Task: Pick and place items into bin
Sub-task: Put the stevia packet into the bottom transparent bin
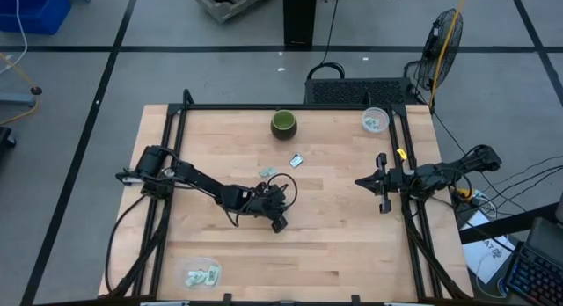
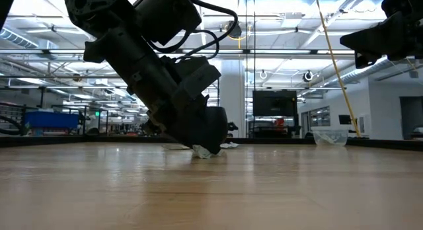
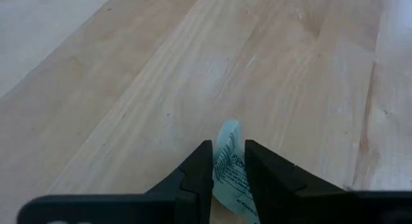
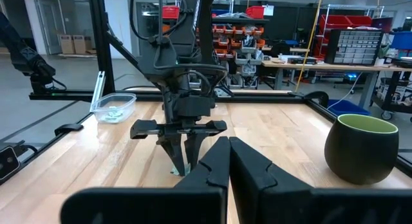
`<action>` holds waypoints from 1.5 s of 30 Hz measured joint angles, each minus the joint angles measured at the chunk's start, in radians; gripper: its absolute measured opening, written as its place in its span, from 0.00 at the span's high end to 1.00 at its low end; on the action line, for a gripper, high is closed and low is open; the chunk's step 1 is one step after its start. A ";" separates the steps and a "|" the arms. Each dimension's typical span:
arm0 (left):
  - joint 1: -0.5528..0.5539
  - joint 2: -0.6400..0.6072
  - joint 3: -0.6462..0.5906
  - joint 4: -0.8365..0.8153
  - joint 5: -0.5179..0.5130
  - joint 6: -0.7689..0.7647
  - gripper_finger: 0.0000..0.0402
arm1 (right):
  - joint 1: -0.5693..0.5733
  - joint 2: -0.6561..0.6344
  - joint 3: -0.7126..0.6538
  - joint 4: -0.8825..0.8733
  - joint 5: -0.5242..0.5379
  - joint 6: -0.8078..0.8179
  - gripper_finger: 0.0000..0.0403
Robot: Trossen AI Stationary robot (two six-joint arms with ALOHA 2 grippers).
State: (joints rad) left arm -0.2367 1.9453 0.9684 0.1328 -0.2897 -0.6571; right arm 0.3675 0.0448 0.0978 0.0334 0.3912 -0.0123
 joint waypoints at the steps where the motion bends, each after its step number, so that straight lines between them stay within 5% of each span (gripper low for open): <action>1: 0.000 0.000 0.000 0.001 0.000 0.000 0.77 | 0.000 0.000 0.000 0.000 0.000 0.000 1.00; 16: -0.001 0.002 -0.001 0.104 0.098 0.046 0.77 | 0.000 0.000 0.000 0.000 0.000 0.000 1.00; 24: -0.024 0.002 -0.001 0.104 0.316 0.031 0.77 | 0.000 0.000 0.000 0.000 0.000 0.000 1.00; 32: -0.075 -0.038 -0.001 0.080 0.399 -0.018 0.77 | 0.000 0.000 0.000 0.000 0.000 0.000 1.00; 37: -0.130 -0.126 -0.001 -0.010 0.376 -0.023 0.77 | 0.000 0.000 0.000 0.000 0.000 0.000 1.00; 45: -0.186 -0.208 0.000 -0.006 0.154 0.017 0.77 | 0.000 0.000 0.000 0.000 0.000 0.000 1.00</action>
State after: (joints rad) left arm -0.4222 1.7378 0.9680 0.1269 -0.1360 -0.6401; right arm 0.3676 0.0452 0.0978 0.0329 0.3912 -0.0124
